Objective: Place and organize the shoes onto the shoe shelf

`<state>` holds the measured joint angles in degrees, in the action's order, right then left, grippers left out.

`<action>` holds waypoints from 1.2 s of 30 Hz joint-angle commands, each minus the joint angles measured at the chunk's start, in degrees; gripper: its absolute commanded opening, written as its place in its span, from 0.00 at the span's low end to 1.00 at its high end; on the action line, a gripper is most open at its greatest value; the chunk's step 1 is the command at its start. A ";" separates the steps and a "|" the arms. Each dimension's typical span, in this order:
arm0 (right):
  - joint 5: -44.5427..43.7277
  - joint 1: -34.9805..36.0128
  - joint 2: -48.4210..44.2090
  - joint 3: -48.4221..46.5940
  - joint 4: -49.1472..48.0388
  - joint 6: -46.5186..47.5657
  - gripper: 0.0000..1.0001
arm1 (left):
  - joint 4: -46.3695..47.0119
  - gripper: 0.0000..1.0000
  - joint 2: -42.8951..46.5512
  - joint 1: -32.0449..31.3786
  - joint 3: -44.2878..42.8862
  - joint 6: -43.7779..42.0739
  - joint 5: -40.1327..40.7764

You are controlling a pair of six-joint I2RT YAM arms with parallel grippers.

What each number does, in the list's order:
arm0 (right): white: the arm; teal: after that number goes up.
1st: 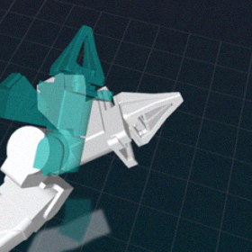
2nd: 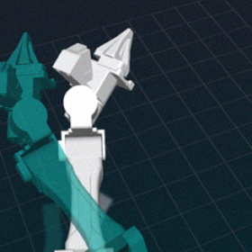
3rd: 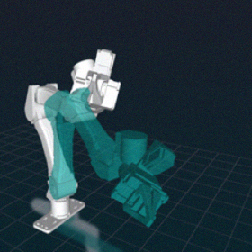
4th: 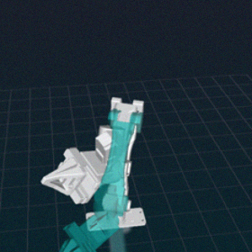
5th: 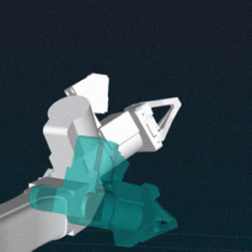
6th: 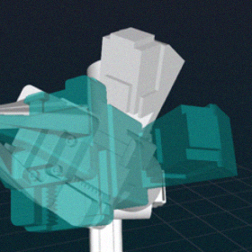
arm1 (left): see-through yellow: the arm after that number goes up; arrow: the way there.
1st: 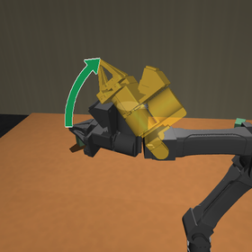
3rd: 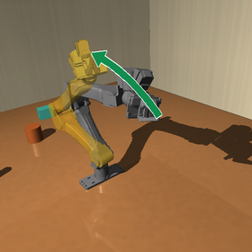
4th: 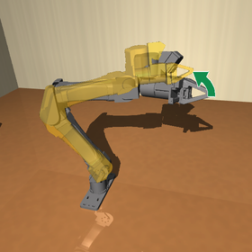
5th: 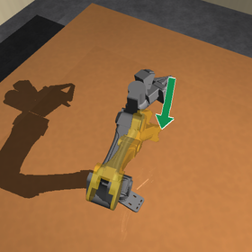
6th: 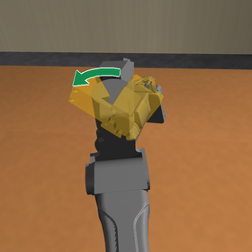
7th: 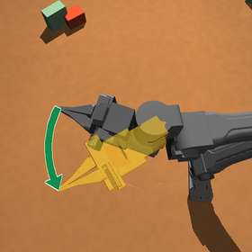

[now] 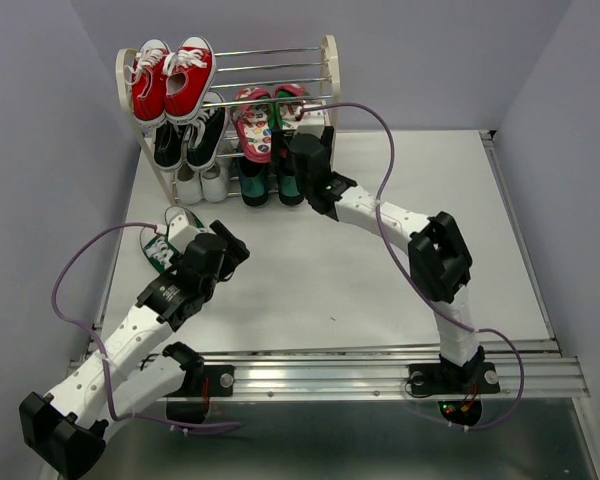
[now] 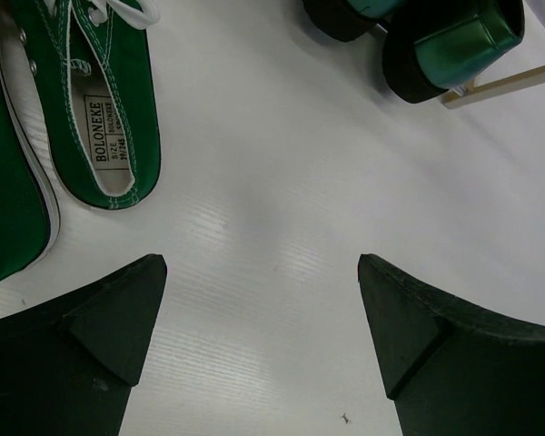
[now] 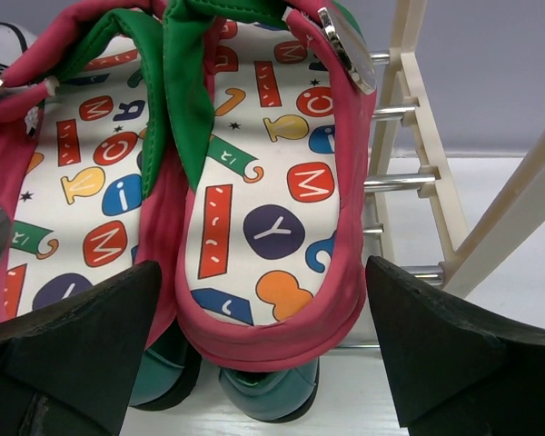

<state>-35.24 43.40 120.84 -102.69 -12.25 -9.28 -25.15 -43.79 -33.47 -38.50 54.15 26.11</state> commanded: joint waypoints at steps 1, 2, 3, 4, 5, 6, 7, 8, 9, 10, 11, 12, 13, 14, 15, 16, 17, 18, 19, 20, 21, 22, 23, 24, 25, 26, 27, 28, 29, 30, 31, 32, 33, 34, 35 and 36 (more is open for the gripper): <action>2.19 0.11 -5.96 -0.93 0.21 -0.48 1.00 | -0.87 0.99 -0.42 0.43 -2.37 1.40 2.19; 2.98 0.11 -6.49 -0.58 0.38 -0.39 1.00 | -0.78 0.99 -0.68 0.69 -2.37 1.31 1.84; 3.42 0.11 -7.71 -0.14 0.39 -0.48 1.00 | -0.96 0.99 -0.86 0.86 -2.28 1.40 1.75; 3.95 0.11 -8.24 0.73 0.39 -0.56 1.00 | -1.22 0.99 -1.12 1.13 -2.19 1.57 1.84; 4.39 0.11 -8.77 1.00 0.47 -0.65 1.00 | -1.39 0.99 -1.47 1.65 -2.19 1.75 1.93; 5.44 0.11 -9.82 1.35 0.47 -0.65 1.00 | -1.83 0.99 -2.08 2.96 -2.11 2.18 1.58; 5.97 0.11 -10.35 1.70 0.47 -0.65 1.00 | -1.92 0.99 -2.44 3.76 -2.02 2.10 1.23; 6.50 0.11 -10.88 2.32 0.65 -0.48 1.00 | -1.84 0.99 -2.88 4.64 -1.84 1.93 0.62; 7.64 0.11 -11.41 2.67 0.74 -0.48 1.00 | -1.66 0.99 -3.58 6.56 -1.67 1.66 -0.52; 8.08 0.11 -12.63 3.02 0.91 -0.48 1.00 | -1.23 0.99 -4.10 7.36 -1.23 1.31 -1.14; 8.96 0.11 -13.25 3.98 1.17 -0.48 1.00 | -0.70 0.99 -4.98 8.94 -1.05 0.87 -2.19; 9.23 0.11 -13.95 4.52 1.35 -0.39 1.00 | -0.26 0.99 -5.51 9.65 -0.96 0.69 -2.46; 9.49 0.11 -14.57 4.87 1.70 -0.30 1.00 | 0.01 0.99 -6.13 10.26 -0.87 0.52 -2.55; 9.75 0.11 -15.88 5.22 2.40 -0.13 1.00 | 0.27 0.99 -6.65 10.71 -0.96 0.43 -2.64; 10.54 0.11 -16.50 6.09 2.49 0.22 1.00 | 0.97 0.99 -8.05 11.32 -0.87 0.34 -2.64; 10.81 0.11 -17.03 6.63 2.84 0.49 1.00 | 1.41 0.99 -8.85 12.28 -0.96 0.08 -2.64; 11.07 0.11 -18.26 7.15 3.02 0.58 1.00 | 1.50 0.99 -10.42 12.81 -1.05 -0.10 -2.55; 11.34 0.11 -18.88 8.20 3.28 0.75 1.00 | 1.94 0.99 -11.13 13.34 -1.05 -0.01 -2.55; 11.34 0.11 -19.49 8.82 3.72 0.75 1.00 | 2.12 0.99 -11.92 14.39 -1.22 -0.10 -2.55; 11.25 0.11 -20.19 9.61 3.81 0.75 1.00 | 2.21 0.99 -13.32 14.84 -1.23 -0.36 -2.47; 11.16 0.11 -21.94 10.66 3.90 0.67 1.00 | 2.29 0.99 -14.03 15.45 -1.31 -0.36 -2.47; 10.81 0.11 -22.83 12.76 3.90 0.66 1.00 | 2.73 0.99 -14.65 15.98 -1.31 -0.45 -2.55; 10.46 0.11 -23.80 13.83 3.81 0.40 1.00 | 3.00 0.99 -15.27 16.85 -1.14 -0.62 -2.81; 9.33 0.11 -25.72 14.88 3.81 0.23 1.00 | 3.78 0.99 -16.40 17.21 -0.96 -0.80 -3.25; 8.71 0.11 -26.70 17.07 3.81 -0.38 1.00 | 4.22 0.99 -17.02 17.48 -0.61 -0.89 -3.52; 7.22 0.11 -27.66 18.13 3.81 -0.65 1.00 | 4.66 0.99 -18.34 17.91 -0.44 -1.24 -3.96; 6.51 0.11 -28.63 19.10 3.90 -1.09 1.00 | 5.02 0.98 -19.04 18.09 -0.26 -1.50 -4.13; 5.55 0.11 -30.38 20.15 3.90 -1.53 1.00 | 6.15 0.97 -19.75 18.18 0.09 -2.03 -4.31; 4.67 0.11 -31.27 21.99 3.99 -2.49 1.00 | 6.68 0.94 -20.54 18.27 0.18 -2.64 -4.75; 3.09 0.11 -31.97 22.79 3.99 -2.67 1.00 | 7.65 0.89 -22.02 18.36 0.18 -3.43 -5.01; 2.38 0.11 -33.46 23.76 3.99 -3.20 1.00 | 8.09 0.86 -22.82 18.27 0.44 -3.61 -5.10; 1.68 0.11 -34.17 24.73 4.08 -3.38 1.00 | 8.62 0.84 -23.53 18.36 0.53 -3.87 -5.36; 0.10 0.11 -34.87 26.56 4.08 -3.55 1.00 | 9.75 0.74 -25.10 18.44 0.62 -4.23 -6.50; -0.69 0.11 -35.49 27.45 4.16 -3.81 1.00 | 10.11 0.68 -25.90 18.36 0.36 -4.84 -7.47; -1.49 0.11 -36.63 28.24 4.08 -4.25 1.00 | 10.73 0.61 -27.21 18.36 0.27 -5.54 -9.82; -2.71 0.11 -37.25 29.73 4.08 -4.34 1.00 | 11.78 0.42 -27.75 18.44 0.27 -6.07 -10.72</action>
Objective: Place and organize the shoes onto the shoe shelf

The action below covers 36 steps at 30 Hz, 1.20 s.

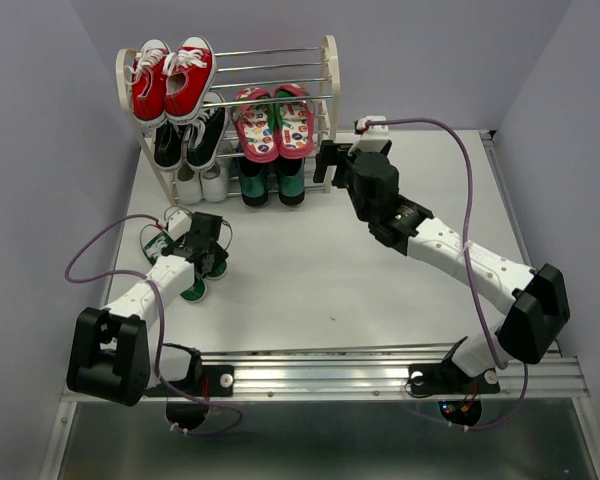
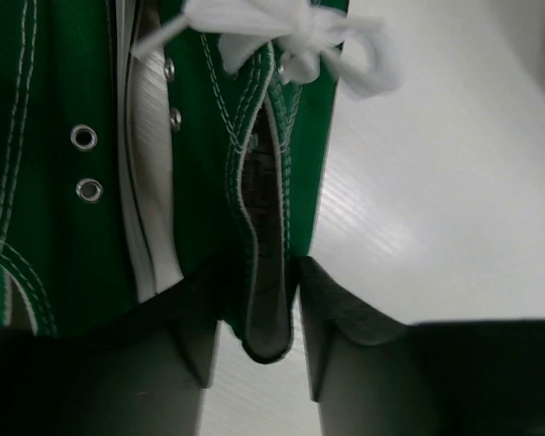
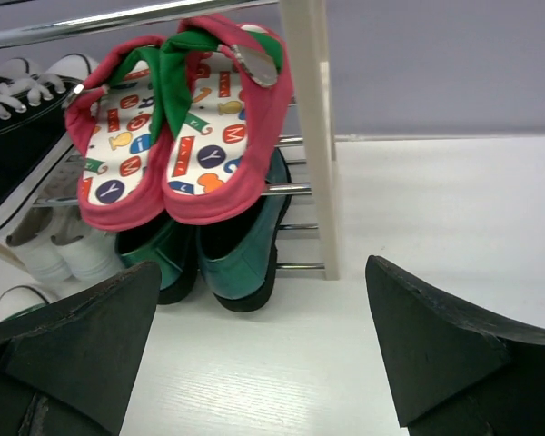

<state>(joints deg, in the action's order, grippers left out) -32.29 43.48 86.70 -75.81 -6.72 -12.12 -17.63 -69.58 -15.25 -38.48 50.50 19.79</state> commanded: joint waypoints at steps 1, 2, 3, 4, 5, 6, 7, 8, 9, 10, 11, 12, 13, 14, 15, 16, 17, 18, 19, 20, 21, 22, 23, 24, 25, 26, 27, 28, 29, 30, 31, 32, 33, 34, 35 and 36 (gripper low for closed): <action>-6.28 0.02 -3.46 3.47 -1.37 -1.76 1.00 | 4.36 0.23 -2.74 0.13 0.25 -2.51 -5.45; -6.81 0.02 -3.81 4.00 -1.28 -1.94 1.00 | 4.53 0.14 -2.84 0.13 0.16 -2.43 -5.81; -7.43 0.02 -4.34 5.05 -1.19 -2.20 1.00 | 4.53 0.03 -2.93 0.22 0.33 -2.42 -5.99; -7.52 0.02 -4.43 5.41 -1.02 -2.29 1.00 | 4.53 0.00 -2.75 0.04 0.42 -2.51 -6.25; -7.61 0.02 -4.69 5.85 -0.58 -2.90 1.00 | 4.62 0.00 -2.58 0.04 0.60 -2.60 -6.52; -7.87 0.02 -4.95 6.20 -0.40 -3.26 1.00 | 5.05 0.00 -1.71 -0.22 0.77 -2.77 -7.13; -7.96 0.02 -5.13 6.64 -0.31 -3.61 1.00 | 5.32 0.00 -1.00 -0.57 0.95 -2.78 -7.57; -8.05 0.02 -5.22 7.51 -0.14 -4.31 1.00 | 5.76 0.00 0.48 -1.62 1.47 -3.12 -8.36; -8.05 0.02 -5.39 8.04 -0.05 -4.84 1.00 | 6.11 0.00 1.11 -2.59 1.56 -3.13 -8.54; -7.79 0.02 -5.66 8.48 0.13 -5.19 1.00 | 6.81 0.00 1.64 -3.64 1.65 -3.13 -8.80; -7.61 0.02 -5.66 9.36 0.22 -5.89 1.00 | 7.17 0.00 2.08 -4.87 1.39 -3.39 -9.24; -7.35 0.02 -5.66 9.63 0.65 -6.25 1.00 | 7.34 0.00 2.34 -8.10 1.04 -3.57 -9.33; -7.35 0.02 -5.66 10.06 0.83 -6.51 1.00 | 7.34 0.00 2.26 -10.13 0.43 -3.57 -9.16; -7.43 0.02 -5.66 10.33 1.44 -6.77 1.00 | 7.34 0.00 2.08 -12.33 -0.97 -3.65 -8.81; -8.22 0.02 -5.57 10.51 1.88 -7.21 1.00 | 7.34 0.00 0.95 -16.96 -1.85 -3.74 -8.37; -8.57 -0.59 -5.57 10.60 2.50 -7.74 1.00 | 7.43 0.00 0.24 -18.92 -2.65 -4.00 -8.45; -8.66 -0.59 -5.49 10.77 3.55 -8.53 1.00 | 7.35 0.00 -1.42 -20.60 -4.22 -4.18 -9.24; -8.84 -0.59 -5.57 11.21 4.08 -9.14 1.00 | 7.34 0.00 -2.30 -22.09 -5.02 -4.36 -9.42; -8.67 -1.29 -5.75 11.47 4.61 -9.76 1.00 | 6.74 0.00 -3.10 -24.81 -6.85 -4.44 -9.59; -8.14 -1.99 -5.92 11.91 5.74 -10.46 1.00 | 5.95 0.00 -4.58 -25.96 -7.66 -4.10 -9.68; -8.14 -2.00 -6.01 12.26 6.19 -11.08 1.00 | 6.03 0.00 -5.12 -27.28 -8.27 -3.75 -9.86; -8.05 -2.61 -6.27 12.61 6.45 -11.61 1.00 | 6.37 0.00 -5.73 -29.90 -9.50 -3.57 -10.03; -7.87 -3.31 -6.36 12.97 6.54 -12.31 1.00 | 6.73 0.00 -7.13 -31.15 -10.12 -3.74 -10.56; -7.26 -3.32 -6.71 13.23 6.55 -12.66 1.00 | 7.34 0.00 -8.02 -32.47 -10.91 -4.00 -10.82; -7.08 -4.01 -6.89 13.84 7.15 -13.10 1.00 | 8.21 0.00 -8.98 -34.74 -12.83 -4.44 -11.26; -6.99 -4.63 -7.06 14.11 8.73 -13.54 1.00 | 8.48 0.00 -9.95 -35.90 -13.89 -4.97 -11.53; -6.47 -4.64 -7.41 14.37 9.09 -14.07 1.00 | 8.75 0.00 -12.13 -37.04 -15.21 -5.93 -11.53; -6.29 -5.16 -7.68 15.16 9.27 -14.42 1.00 | 9.36 0.00 -13.20 -38.09 -17.57 -6.72 -11.62; -6.12 -5.69 -7.94 15.51 9.36 -14.86 1.00 | 9.89 0.00 -15.39 -40.37 -18.81 -7.69 -11.97; -5.59 -5.69 -8.29 15.87 9.44 -14.95 1.00 | 9.98 0.02 -16.45 -41.26 -20.13 -9.09 -12.14; -5.59 -5.69 -8.38 16.04 9.62 -14.95 1.00 | 9.89 0.09 -17.51 -41.96 -22.32 -9.54 -12.32; -5.50 -6.21 -8.47 16.22 9.97 -15.12 1.00 | 9.89 0.21 -18.30 -42.49 -23.12 -10.07 -12.76; -5.50 -6.22 -8.56 16.22 10.93 -15.13 1.00 | 9.89 0.46 -19.53 -43.11 -23.83 -10.42 -13.28; -5.59 -6.22 -8.73 16.22 11.72 -15.13 1.00 | 9.55 0.55 -19.71 -43.29 -24.62 -10.86 -13.29; -5.59 -6.22 -9.00 16.57 13.38 -15.39 1.00 | 9.45 0.65 -19.28 -43.46 -24.71 -11.04 -13.11; -5.67 -6.22 -9.26 16.83 14.18 -15.65 1.00 | 9.45 0.99 -18.67 -43.73 -24.80 -11.30 -12.59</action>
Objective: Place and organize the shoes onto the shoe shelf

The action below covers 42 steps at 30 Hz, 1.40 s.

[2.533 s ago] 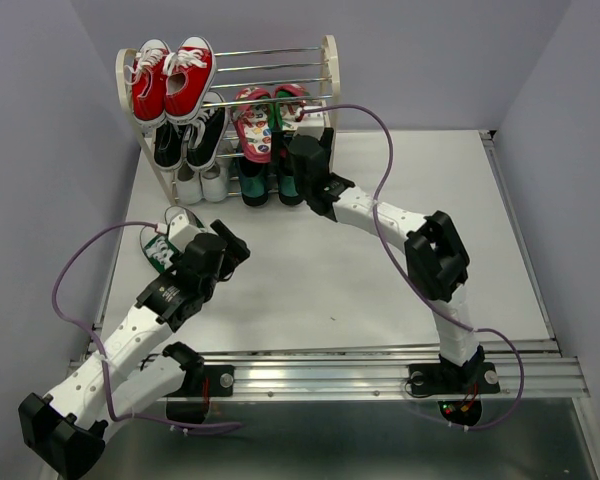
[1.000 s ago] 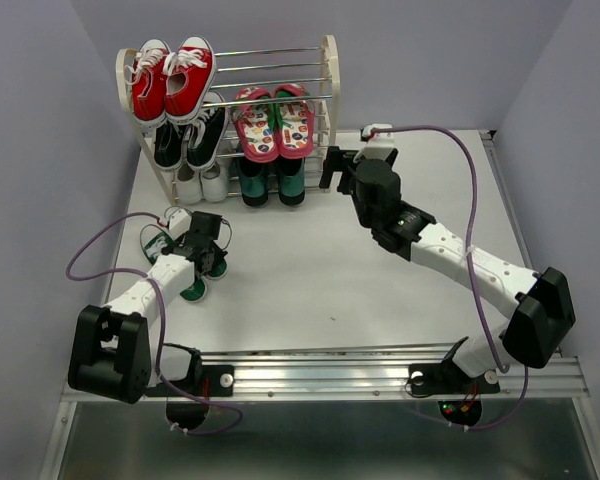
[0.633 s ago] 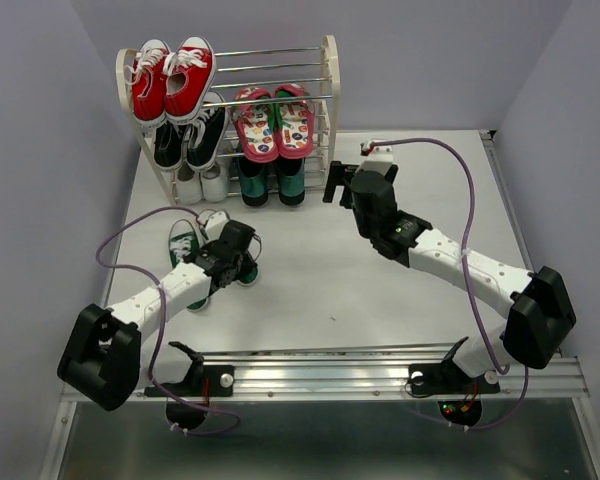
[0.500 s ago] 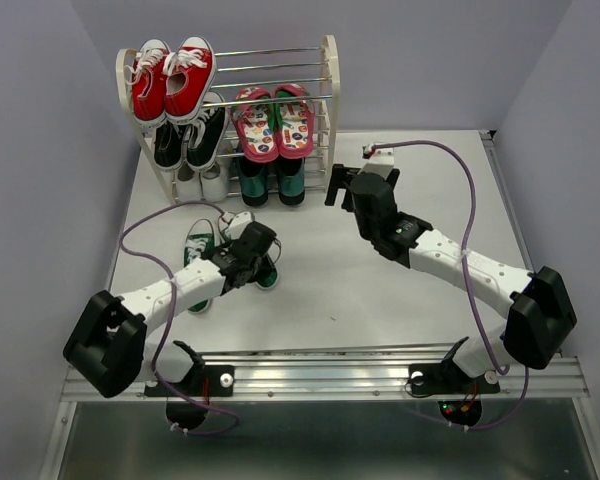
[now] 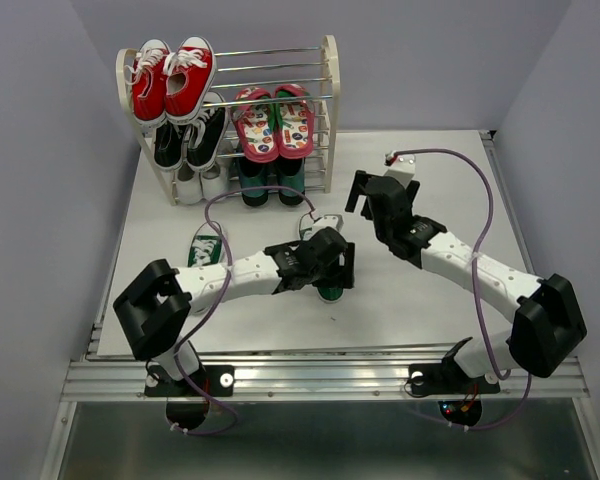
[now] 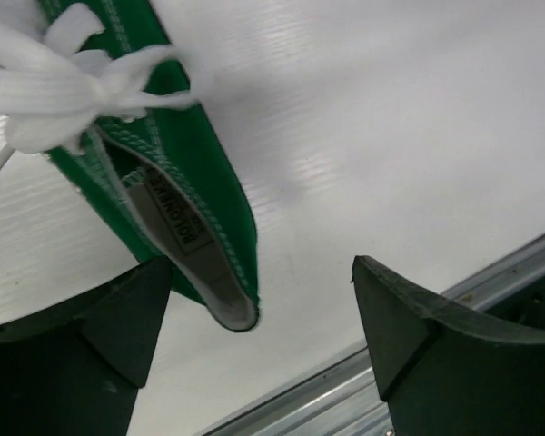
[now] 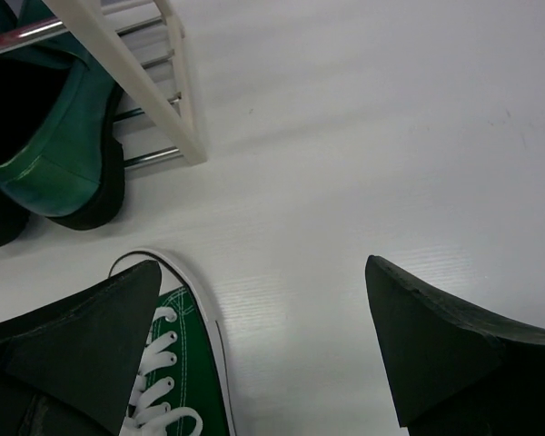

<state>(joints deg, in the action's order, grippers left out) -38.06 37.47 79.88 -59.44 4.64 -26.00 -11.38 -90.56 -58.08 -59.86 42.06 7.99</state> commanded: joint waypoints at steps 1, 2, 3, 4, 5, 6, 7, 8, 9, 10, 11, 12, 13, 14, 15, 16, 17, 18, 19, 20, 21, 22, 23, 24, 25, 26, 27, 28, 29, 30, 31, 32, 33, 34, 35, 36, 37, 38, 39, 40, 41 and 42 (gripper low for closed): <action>0.01 -0.82 -2.79 0.81 3.70 -1.86 1.00 | 2.51 0.99 3.02 -0.89 -3.43 -3.30 -0.52; -0.08 -0.82 -3.58 1.08 5.97 -2.82 1.00 | 1.89 0.99 4.42 -0.89 -3.77 -4.09 0.61; 0.01 -0.82 -3.94 1.43 7.21 -3.26 1.00 | 0.41 0.99 5.13 -0.89 -3.95 -4.44 1.23; 0.18 -0.82 -4.37 1.43 8.61 -3.62 1.00 | -0.31 0.99 6.00 -0.98 -4.21 -4.88 1.76; 0.62 -0.82 -4.64 1.35 11.76 -4.40 1.00 | -0.92 0.99 7.75 -0.98 -4.22 -5.84 2.03; 2.36 -0.82 -5.16 1.34 13.36 -4.76 1.00 | -1.62 0.99 8.64 -0.89 -4.13 -6.29 2.90; 4.03 -0.82 -5.43 1.43 14.85 -4.94 1.00 | -3.37 0.99 9.52 -0.89 -3.96 -6.47 3.78; 8.23 -0.82 -5.87 1.61 17.65 -4.68 1.00 | -4.43 0.99 11.01 -0.80 -3.69 -6.55 5.70; 10.53 -0.82 -6.13 1.61 18.98 -4.33 1.00 | -7.66 0.99 11.63 -0.71 -3.52 -6.73 7.11; 13.25 -0.82 -6.40 1.61 20.22 -3.89 1.00 | -9.70 0.99 12.25 -0.28 -3.08 -6.38 9.39; 15.89 -0.82 -6.75 1.78 21.88 -2.67 1.00 | -11.54 0.99 12.95 0.42 -2.64 -5.42 11.41; 21.74 -0.82 -7.53 1.96 22.33 -1.70 1.00 | -14.26 0.99 14.52 1.47 -1.85 -3.67 13.87; 25.02 -0.82 -7.72 1.87 23.03 -0.99 1.00 | -14.81 0.99 15.50 2.96 0.42 -3.22 13.90; 28.01 -0.82 -7.72 1.70 23.56 -0.03 1.00 | -14.81 0.99 16.46 4.72 1.66 -2.78 13.64; 31.18 -0.82 -7.54 1.43 25.05 1.11 1.00 | -14.55 0.99 18.56 8.91 3.15 -2.43 12.76; 36.95 -0.82 -6.85 1.17 25.85 1.30 1.00 | -14.29 0.99 19.63 11.48 5.51 -0.95 12.32; 40.05 -0.82 -6.32 1.17 26.55 1.39 1.00 | -14.03 0.99 20.59 13.76 6.50 -0.41 11.97; 43.22 -0.82 -5.88 1.26 27.69 0.43 1.00 | -13.68 0.99 22.52 17.09 7.38 0.21 11.96; 43.60 -0.82 -5.35 1.43 28.31 -0.10 1.00 | -13.85 0.99 23.41 18.00 7.91 0.65 12.48; 43.08 -0.04 -4.39 1.69 28.84 -0.71 1.00 | -14.11 0.99 24.29 18.70 8.61 1.17 13.27; 40.81 1.01 -3.86 1.70 30.49 -1.94 1.00 | -15.07 0.99 25.95 19.93 8.96 1.70 15.28; 40.09 1.54 -3.24 1.52 31.29 -2.12 1.00 | -15.60 0.99 26.75 20.55 9.14 2.84 16.26; 39.56 2.25 -2.54 1.26 32.00 -2.21 1.00 | -15.95 0.99 27.36 21.25 9.84 3.20 16.88; 38.95 2.77 -1.23 0.91 33.31 -2.74 1.00 | -16.04 0.99 28.68 22.13 10.37 3.29 17.23; 38.33 3.39 -0.52 0.38 34.02 -2.92 1.00 | -16.05 0.99 29.21 22.92 10.81 3.29 16.97; 36.50 3.92 0.01 0.03 35.51 -3.70 1.00 | -15.96 0.99 29.65 24.58 11.68 2.94 16.71; 35.35 4.62 0.54 -0.15 36.30 -4.58 1.00 | -15.87 0.99 30.27 25.38 12.13 2.94 15.84; 32.73 4.63 1.07 -0.32 37.01 -5.46 1.00 | -15.78 0.99 30.53 26.00 12.39 2.76 15.48; 31.75 4.63 1.33 -0.33 37.62 -6.25 1.00 | -15.69 0.99 30.71 27.05 12.66 2.76 15.22; 30.95 4.63 1.51 -0.33 38.50 -7.56 1.00 | -15.52 0.99 31.06 27.32 13.27 2.67 14.69; 31.03 4.63 1.68 -0.15 38.42 -8.01 1.00 | -15.08 0.99 31.24 27.58 13.53 2.67 14.43; 31.55 5.15 1.69 -0.06 38.33 -8.28 1.00 | -14.64 0.99 31.50 27.93 14.15 2.41 13.55; 32.08 5.15 2.03 -0.06 38.42 -8.71 1.00 | -13.94 0.99 31.59 28.11 14.41 2.23 13.20; 32.17 5.68 2.12 -0.24 38.42 -8.98 1.00 | -13.67 0.99 31.68 28.20 14.59 2.23 12.93; 32.26 5.68 2.30 -0.41 38.25 -9.16 1.00 | -13.50 0.99 31.59 28.38 14.77 2.23 12.67; 32.09 5.68 2.48 -0.67 38.16 -9.77 1.00 | -13.15 0.99 31.50 28.64 14.85 1.97 12.23; 31.91 5.68 2.83 -0.94 38.16 -10.03 1.00 | -12.97 0.99 31.41 28.64 14.86 1.71 12.14; 31.74 5.68 3.00 -1.29 37.98 -10.21 1.00 | -12.88 0.99 31.33 28.73 15.03 1.71 11.96; 31.39 5.68 3.18 -1.99 37.63 -10.82 1.00 | -12.88 0.99 31.24 28.90 15.03 1.53 11.96; 31.21 5.68 3.27 -2.08 37.02 -11.00 1.00 | -12.71 0.99 31.33 28.99 15.03 1.44 11.88; 31.64 6.20 3.44 -2.26 36.41 -11.18 1.00 | -12.53 0.99 31.33 29.08 15.21 1.27 11.70; 32.95 6.21 4.05 -2.61 34.92 -10.83 1.00 | -12.44 0.99 31.50 29.34 15.38 1.09 11.44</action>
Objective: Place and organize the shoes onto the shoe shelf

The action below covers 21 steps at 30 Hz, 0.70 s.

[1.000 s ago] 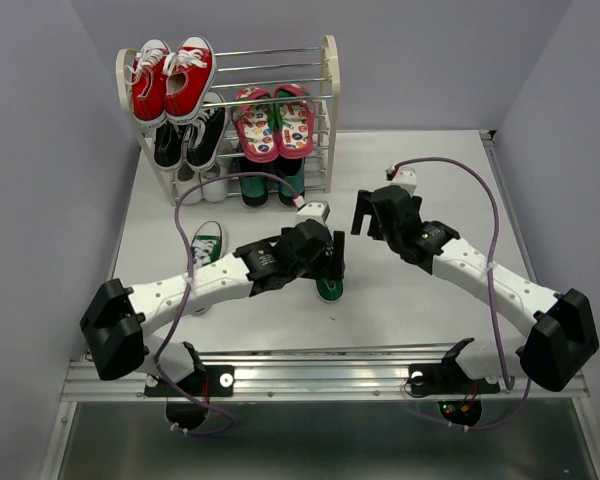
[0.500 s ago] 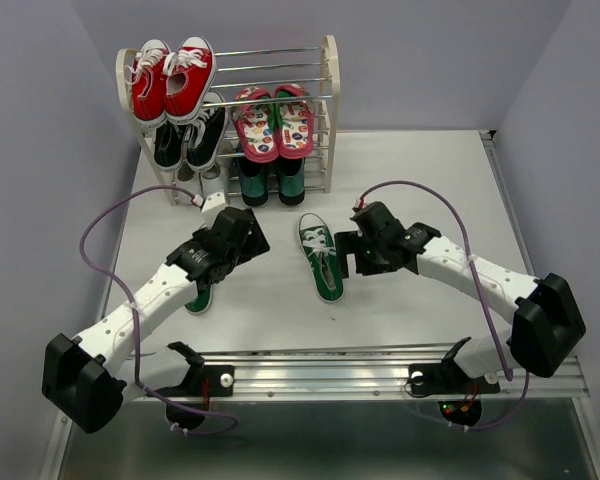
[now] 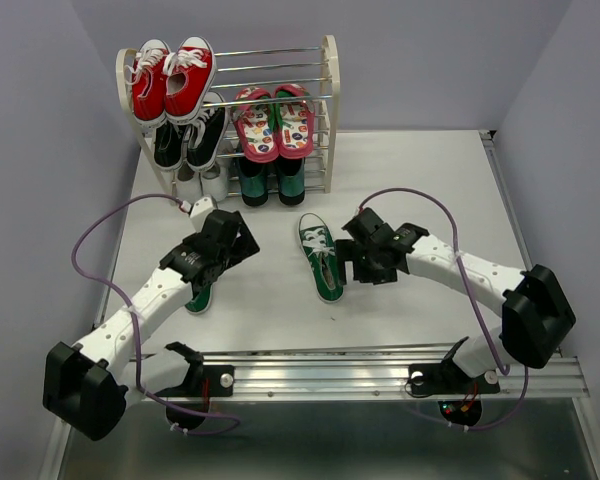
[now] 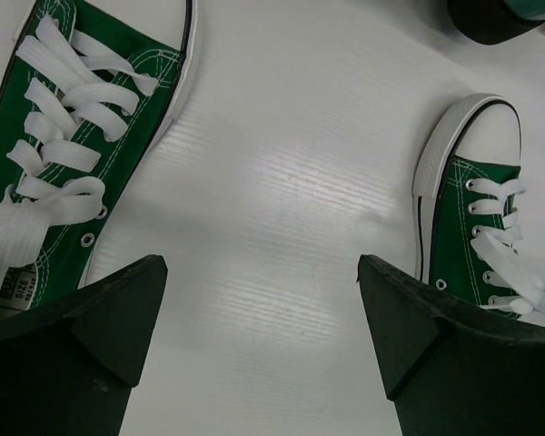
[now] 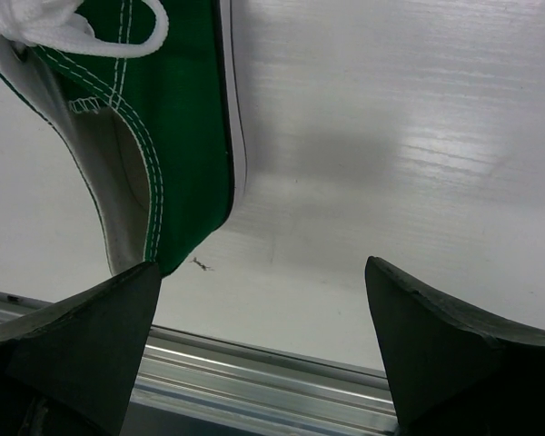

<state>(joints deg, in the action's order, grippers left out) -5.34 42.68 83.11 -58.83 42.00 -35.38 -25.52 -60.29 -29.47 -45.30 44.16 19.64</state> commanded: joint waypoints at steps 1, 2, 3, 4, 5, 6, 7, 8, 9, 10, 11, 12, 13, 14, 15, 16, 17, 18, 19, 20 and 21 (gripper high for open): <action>0.25 1.01 1.26 -3.66 -2.80 -1.36 1.00 | 1.70 0.99 1.14 0.73 1.00 -1.01 -0.48; 0.07 1.62 1.70 -4.18 -3.06 -1.36 1.00 | 1.87 0.99 1.32 0.99 1.44 -1.18 -0.74; -0.54 2.14 2.57 -4.45 -2.89 -1.80 1.00 | 2.14 0.99 1.32 1.08 1.70 -1.27 -1.09; -1.15 2.15 2.93 -4.80 -2.97 -1.98 1.00 | 2.40 0.99 1.32 1.17 1.97 -1.27 -1.62; -1.77 2.15 3.28 -4.89 -2.97 -2.24 1.00 | 2.75 0.99 1.40 1.35 2.23 -1.45 -1.88; -2.12 2.15 3.98 -4.89 -3.32 -2.33 1.00 | 3.10 0.99 1.49 1.35 2.75 -1.80 -2.15; -2.30 2.15 4.34 -4.81 -3.41 -2.33 1.00 | 3.45 0.99 1.49 1.70 2.93 -1.89 -2.15; -2.13 2.76 4.69 -4.89 -3.41 -2.42 1.00 | 3.54 0.99 1.49 1.70 3.02 -1.97 -2.15; -2.04 3.37 4.87 -4.89 -3.41 -2.24 1.00 | 3.55 0.99 1.49 1.87 3.20 -2.15 -2.24; -1.86 3.38 5.13 -4.89 -3.41 -2.33 1.00 | 3.72 0.99 1.49 1.96 3.29 -2.24 -2.24; -1.51 3.99 5.13 -4.72 -3.33 -2.33 1.00 | 3.72 0.99 1.49 2.05 3.37 -2.33 -2.32; -1.51 3.99 5.13 -4.54 -3.07 -2.59 0.99 | 3.72 0.99 1.67 2.14 3.46 -2.24 -2.41; -1.69 4.69 5.13 -4.28 -2.80 -2.85 0.98 | 3.81 0.99 1.76 2.23 3.64 -2.24 -2.41; -2.30 4.70 5.31 -4.02 -2.54 -3.29 0.97 | 3.90 0.99 1.76 2.31 3.64 -2.33 -2.50; -2.65 4.70 5.48 -3.49 -2.01 -3.82 0.96 | 3.90 0.99 2.02 2.40 3.90 -2.33 -2.67; -3.18 5.39 5.92 -3.23 -1.92 -4.17 0.93 | 3.90 0.99 2.02 2.40 3.90 -2.33 -2.59; -3.36 5.40 6.10 -3.05 -1.83 -4.52 0.91 | 3.81 0.99 2.11 2.49 3.99 -2.33 -2.59; -3.53 5.92 6.36 -2.87 -1.75 -4.53 0.89 | 3.81 0.99 2.37 2.49 3.99 -2.33 -2.50; -3.97 6.71 6.62 -3.05 -1.74 -4.70 0.88 | 3.72 0.99 2.55 2.58 4.08 -2.33 -2.33; -4.67 6.72 7.50 -3.22 -1.14 -4.96 0.85 | 3.72 0.99 2.64 2.58 4.25 -2.33 -2.32; -5.46 7.33 7.94 -3.40 -0.78 -5.49 0.83 | 3.63 0.99 2.81 2.67 4.17 -2.41 -2.15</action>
<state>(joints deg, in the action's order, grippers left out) -8.10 47.70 89.25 -61.45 40.07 -39.05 -22.50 -59.24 -27.24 -41.74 42.70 16.71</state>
